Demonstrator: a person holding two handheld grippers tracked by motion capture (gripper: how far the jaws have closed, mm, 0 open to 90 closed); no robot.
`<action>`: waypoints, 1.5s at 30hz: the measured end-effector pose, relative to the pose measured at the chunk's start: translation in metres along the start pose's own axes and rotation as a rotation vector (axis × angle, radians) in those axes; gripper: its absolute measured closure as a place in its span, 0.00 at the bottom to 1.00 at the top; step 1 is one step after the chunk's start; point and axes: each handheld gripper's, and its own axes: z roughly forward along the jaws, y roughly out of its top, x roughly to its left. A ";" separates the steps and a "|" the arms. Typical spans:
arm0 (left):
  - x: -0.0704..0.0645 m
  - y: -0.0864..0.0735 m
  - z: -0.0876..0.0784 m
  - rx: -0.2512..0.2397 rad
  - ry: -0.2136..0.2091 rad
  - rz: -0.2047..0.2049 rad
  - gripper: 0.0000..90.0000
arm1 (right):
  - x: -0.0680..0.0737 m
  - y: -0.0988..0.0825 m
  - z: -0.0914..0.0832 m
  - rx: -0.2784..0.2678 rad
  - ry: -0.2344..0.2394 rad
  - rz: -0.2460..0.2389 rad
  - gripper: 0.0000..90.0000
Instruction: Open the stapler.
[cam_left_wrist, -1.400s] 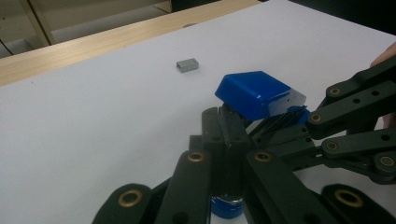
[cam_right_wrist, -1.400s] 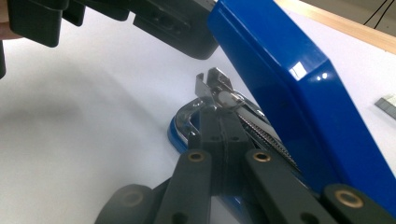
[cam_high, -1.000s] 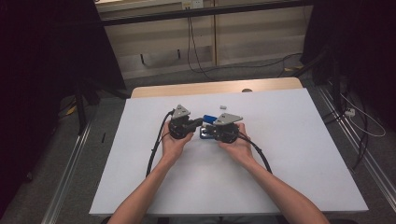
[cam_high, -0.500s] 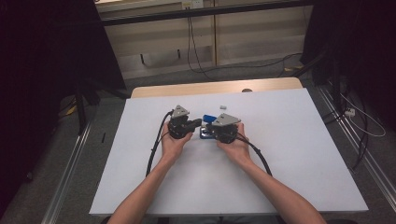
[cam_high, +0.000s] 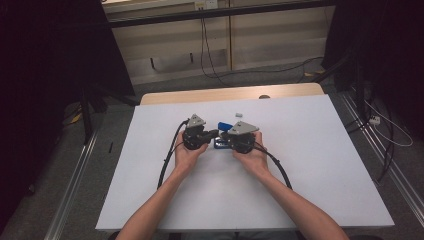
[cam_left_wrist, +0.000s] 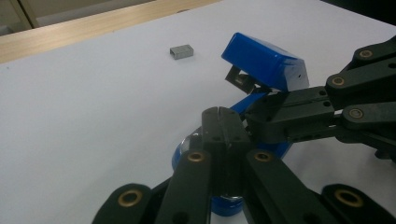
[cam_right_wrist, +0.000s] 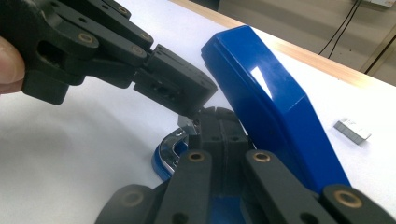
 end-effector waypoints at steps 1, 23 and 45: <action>0.000 0.000 0.000 0.000 0.000 0.000 1.00 | 0.000 0.000 0.000 0.000 -0.001 0.003 1.00; 0.003 -0.008 0.003 0.006 -0.007 0.001 1.00 | 0.001 0.001 0.005 -0.010 -0.013 0.035 1.00; 0.002 -0.009 0.004 -0.005 -0.001 0.014 1.00 | -0.001 0.009 0.002 -0.039 -0.026 0.054 1.00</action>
